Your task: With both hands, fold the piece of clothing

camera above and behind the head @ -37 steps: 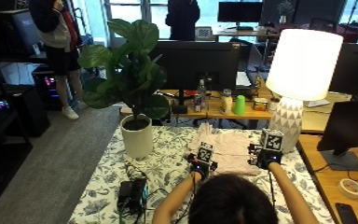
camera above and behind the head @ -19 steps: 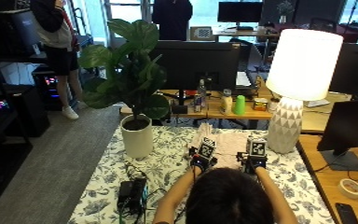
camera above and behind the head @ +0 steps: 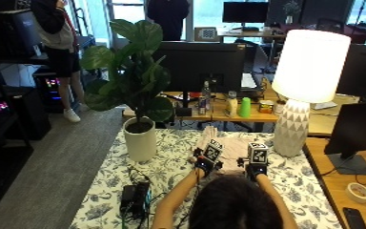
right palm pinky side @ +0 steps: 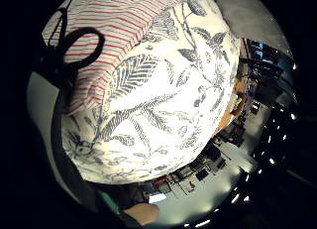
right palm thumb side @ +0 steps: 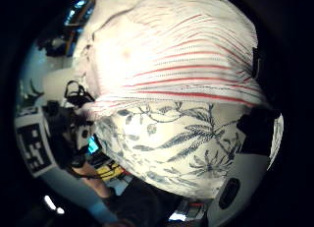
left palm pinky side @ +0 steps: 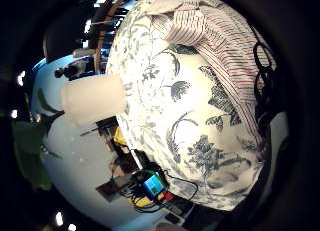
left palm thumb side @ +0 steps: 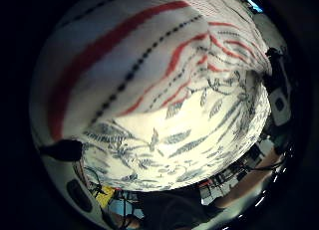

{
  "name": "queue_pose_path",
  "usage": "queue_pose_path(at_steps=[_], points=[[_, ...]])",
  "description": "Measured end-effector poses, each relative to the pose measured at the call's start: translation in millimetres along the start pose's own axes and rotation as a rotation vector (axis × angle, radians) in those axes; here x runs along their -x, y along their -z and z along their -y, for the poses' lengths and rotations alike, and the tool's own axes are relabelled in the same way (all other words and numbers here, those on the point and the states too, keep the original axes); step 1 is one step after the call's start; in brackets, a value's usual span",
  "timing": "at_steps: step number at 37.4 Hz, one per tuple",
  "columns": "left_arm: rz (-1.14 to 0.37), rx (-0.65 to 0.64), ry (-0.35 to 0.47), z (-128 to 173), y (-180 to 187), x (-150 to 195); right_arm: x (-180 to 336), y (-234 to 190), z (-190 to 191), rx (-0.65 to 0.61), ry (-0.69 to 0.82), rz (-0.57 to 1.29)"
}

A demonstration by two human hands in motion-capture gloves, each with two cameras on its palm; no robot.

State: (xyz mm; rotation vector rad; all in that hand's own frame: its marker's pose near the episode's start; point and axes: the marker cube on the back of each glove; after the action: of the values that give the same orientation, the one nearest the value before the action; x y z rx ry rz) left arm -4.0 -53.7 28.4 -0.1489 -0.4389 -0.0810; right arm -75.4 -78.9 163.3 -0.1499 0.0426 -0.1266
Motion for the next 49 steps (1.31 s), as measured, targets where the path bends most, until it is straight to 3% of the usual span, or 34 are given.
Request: queue_pose_path(at_steps=[5, 11, 15, 18, 22, 30, 40, 45, 47, 49], points=[[0.087, -0.024, 0.091, -21.5, 8.4, 9.4, -0.8, 6.2, -19.6, -0.023, -0.025, -0.027], [0.143, 0.081, 0.04, -68.8, 5.5, 7.9, 6.7, 14.2, -59.6, -0.008, 0.09, -0.101], [0.202, 0.084, 0.057, -86.6, 6.5, 5.1, 5.6, 12.3, -72.9, 0.031, 0.176, -0.135], [0.219, 0.187, -0.013, -89.4, -2.3, -0.4, -5.0, -0.5, -62.6, 0.097, 0.239, -0.146], [0.228, 0.141, -0.16, -104.0, -4.1, -9.3, -4.1, -6.1, -88.3, 0.164, 0.293, -0.151], [0.228, 0.153, -0.23, -143.6, 0.0, -17.9, 2.1, -6.5, -128.9, 0.192, 0.329, -0.188], [0.184, 0.151, -0.218, -149.8, 12.3, -10.2, -2.6, 5.9, -125.8, 0.163, 0.29, -0.193], [0.171, 0.253, -0.043, -148.9, 16.6, 1.9, -1.4, 13.5, -123.9, 0.177, 0.288, -0.183], [0.15, 0.22, -0.061, -143.5, 19.3, 3.0, -1.5, 16.5, -121.4, 0.171, 0.277, -0.188], [0.118, 0.142, -0.135, -141.7, 25.0, 1.2, -0.8, 19.8, -119.4, 0.167, 0.274, -0.191]])
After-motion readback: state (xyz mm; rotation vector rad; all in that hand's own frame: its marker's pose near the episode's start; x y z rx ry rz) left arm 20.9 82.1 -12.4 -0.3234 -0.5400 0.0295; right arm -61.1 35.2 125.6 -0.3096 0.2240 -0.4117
